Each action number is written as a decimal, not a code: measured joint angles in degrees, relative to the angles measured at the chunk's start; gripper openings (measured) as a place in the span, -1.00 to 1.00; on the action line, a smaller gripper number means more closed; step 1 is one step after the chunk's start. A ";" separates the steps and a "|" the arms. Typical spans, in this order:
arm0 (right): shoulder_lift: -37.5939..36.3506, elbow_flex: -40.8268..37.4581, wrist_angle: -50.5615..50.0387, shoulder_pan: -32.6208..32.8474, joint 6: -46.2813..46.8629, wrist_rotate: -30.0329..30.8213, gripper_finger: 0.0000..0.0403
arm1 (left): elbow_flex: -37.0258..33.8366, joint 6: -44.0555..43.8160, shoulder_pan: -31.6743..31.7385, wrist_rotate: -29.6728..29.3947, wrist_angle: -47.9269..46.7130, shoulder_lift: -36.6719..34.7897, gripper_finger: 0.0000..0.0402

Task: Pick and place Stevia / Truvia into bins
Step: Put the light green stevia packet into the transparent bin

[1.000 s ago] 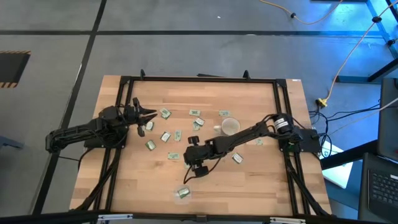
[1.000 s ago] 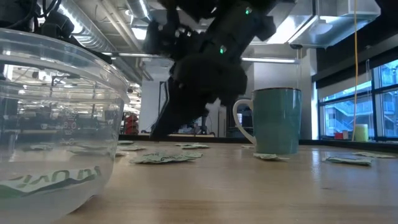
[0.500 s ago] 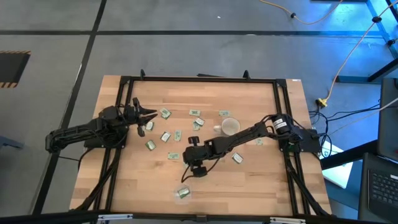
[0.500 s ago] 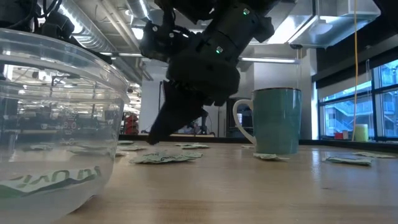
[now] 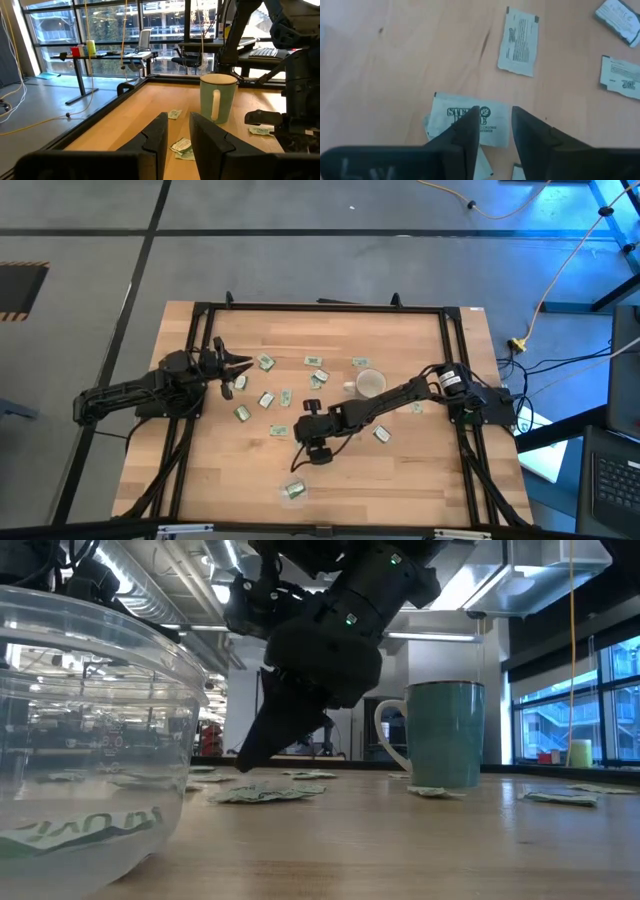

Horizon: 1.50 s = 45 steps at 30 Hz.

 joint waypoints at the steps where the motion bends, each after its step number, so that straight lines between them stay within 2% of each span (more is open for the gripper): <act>1: 0.16 0.00 0.04 0.00 0.01 0.01 -0.46 | 0.00 0.00 0.00 0.00 -0.02 0.00 -0.63; 15: 3.74 0.29 0.70 -0.02 0.29 -0.81 -0.69 | 0.00 0.00 -0.02 -0.02 -0.23 0.29 -0.63; 24: 3.90 0.15 1.12 0.00 0.21 -1.03 -0.97 | 0.00 0.00 -0.01 -0.02 -0.24 0.28 -0.63; 45: -3.97 -0.16 1.91 0.31 -1.43 0.79 -0.99 | 0.00 0.00 -0.02 -0.02 -0.35 0.33 -0.63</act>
